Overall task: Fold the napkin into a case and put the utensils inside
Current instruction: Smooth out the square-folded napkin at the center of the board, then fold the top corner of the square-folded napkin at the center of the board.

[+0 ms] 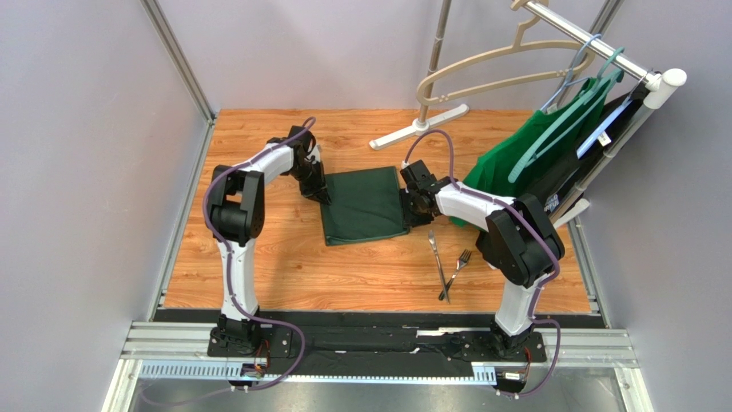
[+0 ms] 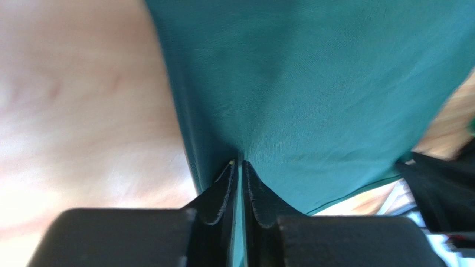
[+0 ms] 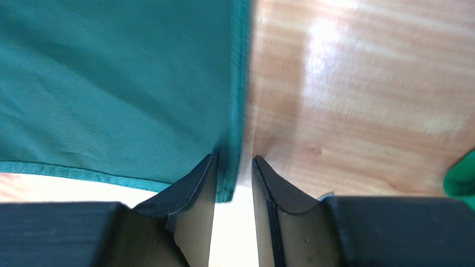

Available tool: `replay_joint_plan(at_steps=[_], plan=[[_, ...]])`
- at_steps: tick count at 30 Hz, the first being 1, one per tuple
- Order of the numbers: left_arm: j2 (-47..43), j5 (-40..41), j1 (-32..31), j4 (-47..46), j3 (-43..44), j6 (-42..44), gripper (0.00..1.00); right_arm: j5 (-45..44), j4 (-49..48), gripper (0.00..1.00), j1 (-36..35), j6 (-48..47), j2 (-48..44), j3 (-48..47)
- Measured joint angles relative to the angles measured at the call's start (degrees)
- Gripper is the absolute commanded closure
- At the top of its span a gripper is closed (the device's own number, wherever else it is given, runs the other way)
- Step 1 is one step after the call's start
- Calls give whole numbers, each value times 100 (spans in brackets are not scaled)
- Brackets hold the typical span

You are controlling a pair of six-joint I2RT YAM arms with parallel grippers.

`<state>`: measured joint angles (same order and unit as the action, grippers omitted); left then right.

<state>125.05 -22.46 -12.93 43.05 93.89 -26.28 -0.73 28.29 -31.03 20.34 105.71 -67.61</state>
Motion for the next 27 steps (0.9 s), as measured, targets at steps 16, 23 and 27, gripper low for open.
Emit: replay_joint_plan(at_steps=[16, 23, 27], plan=[[-2865, -74, -820, -627, -2328, 125, 91, -114, 310, 52, -184, 1414, -756, 621], [-2590, 256, -809, -706, -3425, 107, 90, -35, 188, 59, -177, 1906, -852, 1032], [-2723, 289, -807, -798, -3567, 92, 90, 87, -11, 64, -157, 2041, -964, 1215]])
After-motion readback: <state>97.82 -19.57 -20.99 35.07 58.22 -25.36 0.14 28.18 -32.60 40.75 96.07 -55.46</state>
